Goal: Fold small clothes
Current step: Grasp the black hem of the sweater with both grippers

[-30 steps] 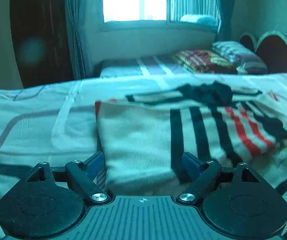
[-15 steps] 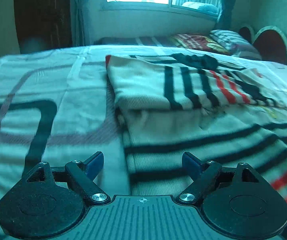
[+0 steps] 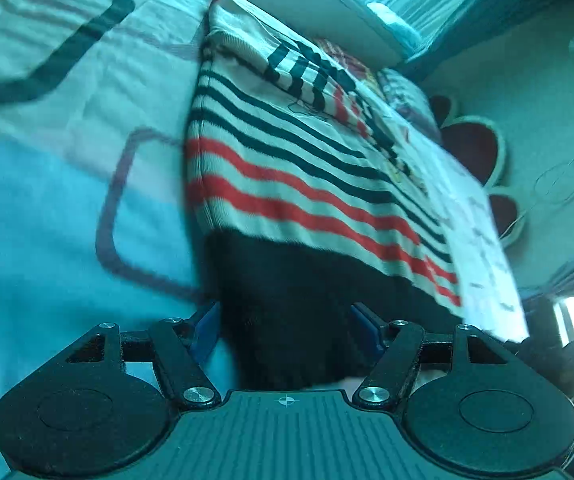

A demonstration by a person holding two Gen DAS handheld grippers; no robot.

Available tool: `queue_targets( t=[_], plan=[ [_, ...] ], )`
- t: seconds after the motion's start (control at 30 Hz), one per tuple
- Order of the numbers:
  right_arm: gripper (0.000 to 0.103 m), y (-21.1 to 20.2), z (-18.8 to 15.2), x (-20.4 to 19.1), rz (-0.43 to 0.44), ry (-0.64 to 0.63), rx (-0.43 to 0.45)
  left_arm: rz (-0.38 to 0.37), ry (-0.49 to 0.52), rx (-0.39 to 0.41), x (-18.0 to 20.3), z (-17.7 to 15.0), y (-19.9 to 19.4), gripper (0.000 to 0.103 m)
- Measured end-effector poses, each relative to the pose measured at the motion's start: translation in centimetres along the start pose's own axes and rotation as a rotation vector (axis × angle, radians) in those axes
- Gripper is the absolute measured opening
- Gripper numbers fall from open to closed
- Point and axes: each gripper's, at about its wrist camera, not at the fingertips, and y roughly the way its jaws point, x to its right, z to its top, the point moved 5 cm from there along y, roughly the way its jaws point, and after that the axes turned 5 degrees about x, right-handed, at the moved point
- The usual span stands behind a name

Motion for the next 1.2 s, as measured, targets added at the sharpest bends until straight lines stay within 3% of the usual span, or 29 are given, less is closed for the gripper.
queue_targets(
  t=[0.17, 0.2, 0.23, 0.3, 0.37, 0.43, 0.5, 0.57, 0.6, 0.67, 0.73, 0.8, 0.9, 0.97, 1.2],
  plan=[
    [0.053, 0.3, -0.7, 0.2, 0.080, 0.086, 0.007, -0.125, -0.173, 0.039, -1.9, 0.1, 0.6, 0.069],
    [0.046, 0.7, -0.5, 0.4, 0.099, 0.119, 0.005, -0.144, -0.194, 0.040, -2.1, 0.2, 0.9, 0.069],
    [0.043, 1.1, -0.2, 0.6, 0.105, 0.142, -0.003, -0.158, -0.197, 0.036, -2.1, 0.3, 1.1, 0.069],
    [0.034, 1.9, 0.1, 0.5, 0.113, 0.147, -0.017, -0.148, -0.164, 0.022, -1.6, 0.5, 2.0, 0.059],
    [0.034, 2.5, 0.0, -0.1, 0.131, 0.133, -0.042, -0.148, -0.157, 0.015, -1.2, 0.6, 2.7, 0.056],
    [0.034, 2.9, -0.3, -0.5, 0.134, 0.109, -0.060, -0.126, -0.145, 0.017, -0.9, 0.7, 3.0, 0.045],
    [0.028, 2.9, -0.5, -0.8, 0.123, 0.080, -0.048, -0.060, -0.117, 0.008, -0.9, 0.4, 3.4, 0.008],
    [0.006, 2.5, -0.3, -1.0, 0.078, 0.042, -0.023, -0.033, -0.108, 0.038, -1.0, 0.5, 2.8, 0.008],
    [0.006, 1.7, 0.2, -1.5, 0.089, 0.021, 0.018, -0.022, -0.074, 0.074, -0.5, 0.8, 2.0, 0.008],
    [0.006, -0.4, 1.4, -2.4, 0.137, 0.007, 0.083, -0.069, -0.056, 0.157, 0.6, 1.7, -0.3, 0.008],
    [0.006, -2.1, 2.4, -3.2, 0.164, -0.036, 0.119, -0.093, -0.032, 0.192, 1.2, 2.1, -2.1, 0.008],
    [0.006, -2.4, 2.2, -2.4, 0.176, -0.029, 0.124, -0.065, -0.021, 0.179, 0.7, 1.7, -1.9, 0.008],
    [0.006, 0.9, 0.1, 1.3, 0.042, 0.017, 0.001, 0.018, -0.088, 0.107, -2.7, -0.1, 0.2, 0.008],
    [0.006, 1.1, -0.4, 1.9, 0.062, 0.053, 0.014, -0.009, -0.127, 0.135, -3.1, -0.5, 0.3, 0.008],
    [0.006, 0.9, -0.3, 0.7, 0.055, 0.044, 0.045, -0.007, -0.121, 0.169, -2.3, -0.6, 0.1, 0.008]
  ],
)
